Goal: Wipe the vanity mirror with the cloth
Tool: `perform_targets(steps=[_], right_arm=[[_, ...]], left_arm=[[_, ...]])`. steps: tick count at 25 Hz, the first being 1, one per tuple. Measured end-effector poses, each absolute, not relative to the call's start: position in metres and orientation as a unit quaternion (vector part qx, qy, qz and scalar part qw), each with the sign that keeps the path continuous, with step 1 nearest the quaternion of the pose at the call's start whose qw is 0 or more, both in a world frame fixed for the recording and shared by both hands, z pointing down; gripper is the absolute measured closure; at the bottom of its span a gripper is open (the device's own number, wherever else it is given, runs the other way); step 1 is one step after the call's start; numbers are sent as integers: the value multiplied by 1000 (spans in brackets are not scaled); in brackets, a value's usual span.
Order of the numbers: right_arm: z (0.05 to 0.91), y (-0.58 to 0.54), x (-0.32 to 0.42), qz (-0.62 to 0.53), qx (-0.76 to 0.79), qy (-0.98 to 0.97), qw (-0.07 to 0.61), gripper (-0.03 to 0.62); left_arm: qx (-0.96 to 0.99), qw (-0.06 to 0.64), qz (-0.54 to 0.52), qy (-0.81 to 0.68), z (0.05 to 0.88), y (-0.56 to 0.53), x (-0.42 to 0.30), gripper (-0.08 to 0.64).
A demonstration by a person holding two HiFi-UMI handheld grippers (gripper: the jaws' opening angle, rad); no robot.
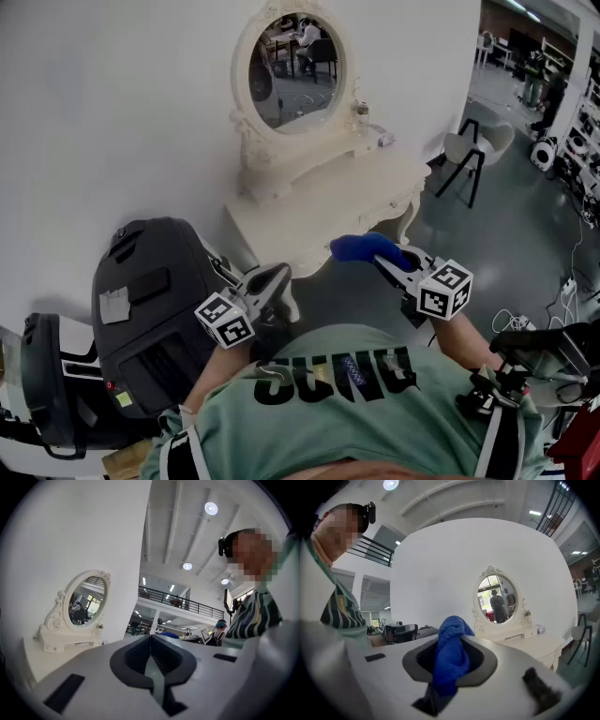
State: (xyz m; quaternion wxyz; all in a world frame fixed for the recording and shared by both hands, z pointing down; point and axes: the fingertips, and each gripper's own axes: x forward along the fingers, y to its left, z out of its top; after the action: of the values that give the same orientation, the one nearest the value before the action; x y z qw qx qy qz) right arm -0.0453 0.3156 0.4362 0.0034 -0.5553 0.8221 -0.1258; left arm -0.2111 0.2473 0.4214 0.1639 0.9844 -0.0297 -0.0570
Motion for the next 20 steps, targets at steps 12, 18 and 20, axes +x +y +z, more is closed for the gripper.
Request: perform_targets(steps=[12,18,20], right_arm=[[444,318,-4,-182,-549,815,37,512],[447,322,21,-181,-534,825,26,512],[445,326,36,-178,-533,827,20,512]], left_arm=[[985,163,-51,-28,420,251,-176,548],[985,159,-54,-33,420,257,-145,548],[984,162,-60,-33,418,261,-129,548]])
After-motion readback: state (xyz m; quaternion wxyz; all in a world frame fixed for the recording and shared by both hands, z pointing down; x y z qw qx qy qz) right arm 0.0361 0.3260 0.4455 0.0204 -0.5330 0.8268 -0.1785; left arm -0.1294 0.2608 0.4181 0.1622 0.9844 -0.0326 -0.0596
